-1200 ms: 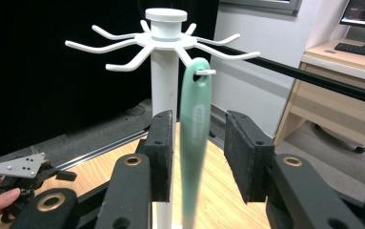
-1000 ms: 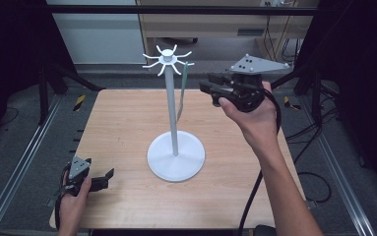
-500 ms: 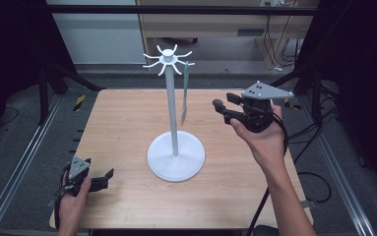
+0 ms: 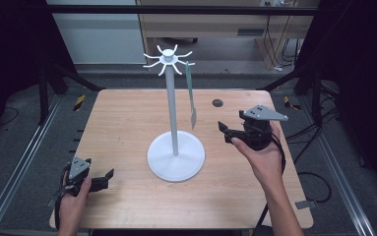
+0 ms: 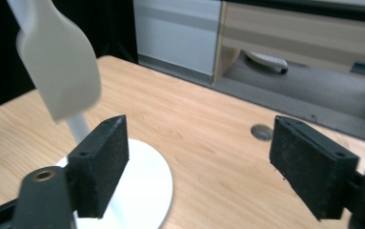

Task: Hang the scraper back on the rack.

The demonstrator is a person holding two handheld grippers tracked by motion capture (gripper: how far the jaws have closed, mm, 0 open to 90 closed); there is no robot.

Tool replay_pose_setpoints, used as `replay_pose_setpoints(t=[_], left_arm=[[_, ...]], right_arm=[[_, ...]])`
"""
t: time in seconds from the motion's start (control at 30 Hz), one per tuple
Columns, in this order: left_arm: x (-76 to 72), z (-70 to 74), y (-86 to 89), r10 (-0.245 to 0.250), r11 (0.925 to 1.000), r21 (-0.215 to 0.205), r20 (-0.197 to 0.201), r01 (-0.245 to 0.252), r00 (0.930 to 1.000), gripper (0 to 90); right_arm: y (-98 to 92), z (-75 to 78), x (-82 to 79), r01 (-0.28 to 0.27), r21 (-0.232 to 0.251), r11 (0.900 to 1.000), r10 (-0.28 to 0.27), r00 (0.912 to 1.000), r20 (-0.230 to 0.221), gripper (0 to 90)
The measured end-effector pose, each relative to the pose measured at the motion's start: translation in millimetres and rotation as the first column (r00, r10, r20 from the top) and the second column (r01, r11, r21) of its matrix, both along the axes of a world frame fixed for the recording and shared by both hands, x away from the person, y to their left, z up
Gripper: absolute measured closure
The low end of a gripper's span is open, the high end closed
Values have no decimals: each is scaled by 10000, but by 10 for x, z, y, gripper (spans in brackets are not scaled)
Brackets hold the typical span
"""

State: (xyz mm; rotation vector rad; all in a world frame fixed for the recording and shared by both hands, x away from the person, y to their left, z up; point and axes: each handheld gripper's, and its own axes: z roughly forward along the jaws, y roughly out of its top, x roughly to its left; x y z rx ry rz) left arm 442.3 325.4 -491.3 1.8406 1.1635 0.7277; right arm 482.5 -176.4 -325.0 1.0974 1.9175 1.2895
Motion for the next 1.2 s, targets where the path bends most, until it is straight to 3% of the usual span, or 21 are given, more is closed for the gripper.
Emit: replay_pose_setpoints(t=[0.33, 0.77, 1.1, 1.13, 1.2], left_arm=[[3, -6, -14, -37, 10000, 40, -10, 37, 10000, 29], [7, -11, -13, -39, 10000, 66, -22, 39, 10000, 28], [19, -24, -19, -110, 9999, 32, -152, 110, 9998, 27], [24, -26, -20, -141, 9999, 35, -170, 141, 9998, 27], [29, -29, -18, -137, 9999, 22, -182, 138, 9997, 27]], right_arm=[[-90, -377, -19, 496, 188, 9986, -487, 9978, -440, 117], [-141, -799, -64, 711, 437, 9965, -662, 9923, -1050, 71], [-133, -1204, -58, 1142, -485, 9923, -1203, 9812, -1506, 84], [-143, -1310, -47, 1307, -908, 9873, -1442, 9760, -1634, 91], [-166, -1414, -41, 1330, -914, 9869, -1479, 9720, -1826, 99]])
